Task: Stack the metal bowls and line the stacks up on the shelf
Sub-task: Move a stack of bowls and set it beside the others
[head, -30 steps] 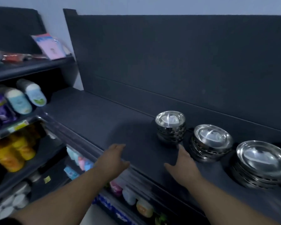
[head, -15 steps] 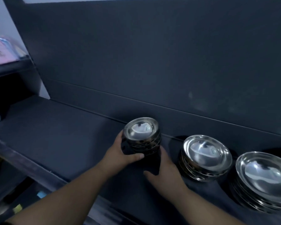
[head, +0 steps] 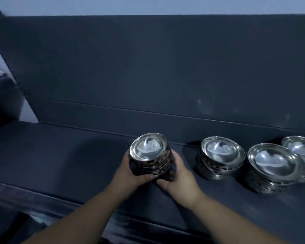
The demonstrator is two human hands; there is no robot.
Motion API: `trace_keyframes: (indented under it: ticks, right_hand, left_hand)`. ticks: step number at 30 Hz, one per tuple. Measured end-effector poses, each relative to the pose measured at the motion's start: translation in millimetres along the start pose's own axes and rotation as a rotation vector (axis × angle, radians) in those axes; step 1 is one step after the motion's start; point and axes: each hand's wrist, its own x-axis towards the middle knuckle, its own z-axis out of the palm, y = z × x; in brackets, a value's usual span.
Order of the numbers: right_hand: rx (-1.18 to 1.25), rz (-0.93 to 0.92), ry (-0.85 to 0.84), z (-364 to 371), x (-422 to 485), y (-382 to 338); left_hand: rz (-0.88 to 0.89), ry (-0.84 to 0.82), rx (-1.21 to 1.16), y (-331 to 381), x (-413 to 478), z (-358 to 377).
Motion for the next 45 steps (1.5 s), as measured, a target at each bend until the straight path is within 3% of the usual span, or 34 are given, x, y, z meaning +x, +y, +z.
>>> trace_keyframes:
  ticks: [8, 16, 26, 34, 45]
  right_hand:
    - [0.07, 0.122, 0.182, 17, -76, -29]
    - [0.123, 0.181, 0.366, -55, -172, -32]
    - [-0.272, 0.303, 0.555, -246, -357, 50]
    - [-0.258, 0.398, 0.726, -418, -497, 135]
    - [-0.27, 0.449, 0.847, -595, -511, 214]
  left_hand:
    - [0.061, -0.14, -0.046, 13, -52, -15]
    - [0.086, -0.351, -0.082, 49, -104, 60]
    - [0.147, -0.617, 0.022, 92, -215, 300]
    - [0.202, -0.776, -0.009, 140, -311, 519]
    - [0.256, -0.877, -0.065, 187, -284, 722]
